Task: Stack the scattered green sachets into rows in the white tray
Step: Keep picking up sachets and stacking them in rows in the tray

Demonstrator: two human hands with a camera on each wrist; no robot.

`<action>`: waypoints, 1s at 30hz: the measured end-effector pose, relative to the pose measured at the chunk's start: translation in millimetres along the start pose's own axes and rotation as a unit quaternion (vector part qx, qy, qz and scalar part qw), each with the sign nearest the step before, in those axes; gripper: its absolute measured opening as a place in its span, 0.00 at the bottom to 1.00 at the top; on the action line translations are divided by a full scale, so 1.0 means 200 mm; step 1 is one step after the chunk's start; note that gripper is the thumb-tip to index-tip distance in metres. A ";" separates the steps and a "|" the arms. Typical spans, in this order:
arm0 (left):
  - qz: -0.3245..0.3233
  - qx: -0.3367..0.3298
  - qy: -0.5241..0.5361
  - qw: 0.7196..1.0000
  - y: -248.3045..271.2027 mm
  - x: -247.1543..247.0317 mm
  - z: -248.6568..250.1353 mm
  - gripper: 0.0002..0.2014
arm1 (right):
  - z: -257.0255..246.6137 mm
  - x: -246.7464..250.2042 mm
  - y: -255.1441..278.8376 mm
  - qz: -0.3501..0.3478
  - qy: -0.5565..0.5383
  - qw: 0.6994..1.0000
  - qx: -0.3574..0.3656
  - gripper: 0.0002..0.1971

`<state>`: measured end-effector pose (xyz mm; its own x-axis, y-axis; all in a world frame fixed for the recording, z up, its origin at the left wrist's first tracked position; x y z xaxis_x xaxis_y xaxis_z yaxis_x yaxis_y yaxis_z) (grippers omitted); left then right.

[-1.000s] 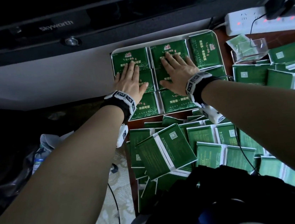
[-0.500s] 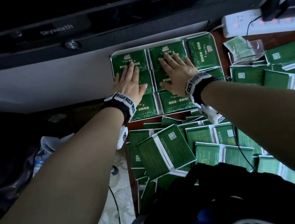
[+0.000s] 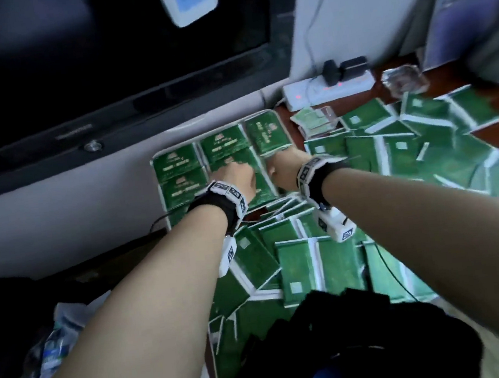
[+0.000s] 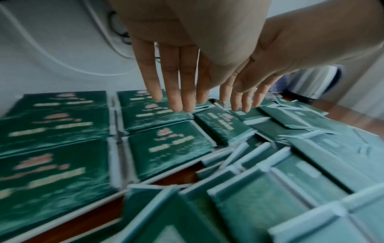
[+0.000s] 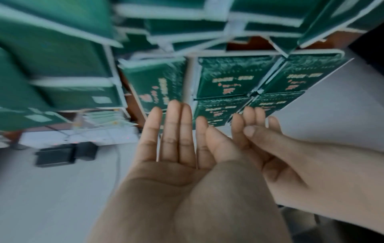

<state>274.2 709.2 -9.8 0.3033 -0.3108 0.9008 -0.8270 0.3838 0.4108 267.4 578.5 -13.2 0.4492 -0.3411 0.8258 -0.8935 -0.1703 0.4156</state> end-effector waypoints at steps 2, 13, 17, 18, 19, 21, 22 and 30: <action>0.000 -0.035 -0.013 0.999 -0.01 0.04 0.20 0.11 | 0.15 -0.01 0.14 0.008 -0.012 1.000 -0.027 0.14; -0.010 -0.194 -0.035 0.980 -0.03 0.27 1.38 0.13 | 1.35 -0.01 1.15 0.017 -0.045 0.951 -0.305 0.10; -0.025 -0.221 -0.046 0.974 -0.04 0.33 1.70 0.13 | 1.66 0.04 1.31 0.011 -0.059 0.940 -0.335 0.09; -0.030 -0.224 -0.052 0.973 -0.05 0.34 1.78 0.13 | 1.75 0.04 1.34 0.019 -0.071 0.938 -0.340 0.12; -0.033 -0.224 -0.056 0.972 -0.07 0.35 1.85 0.13 | 1.82 0.05 1.36 0.023 -0.092 0.937 -0.337 0.13; -0.040 -0.221 -0.062 0.973 -0.09 0.37 1.98 0.13 | 1.92 0.06 1.42 0.009 -0.096 0.937 -0.336 0.10; -0.044 -0.216 -0.060 0.973 -0.11 0.37 2.03 0.13 | 1.97 0.07 1.46 0.007 -0.096 0.937 -0.335 0.07; -0.071 -0.179 -0.043 0.980 -0.17 0.32 2.32 0.12 | 2.52 0.03 1.61 -0.044 -0.074 0.925 -0.371 0.05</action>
<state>101.3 273.3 -31.6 0.3495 -0.4485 0.8226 -0.5553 0.6080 0.5674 -18.0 55.8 -66.3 0.4654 -0.4888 0.7379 -0.5820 0.4591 0.6712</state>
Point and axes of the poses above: each hand's wrist, its own y-axis away from the middle knuckle, its own x-axis out of the back of the hand, z = x × y, the point moved 3 cm from there along -y, towards the middle knuckle, and after that the axes turned 10 degrees about -y, right-handed, at the moved point
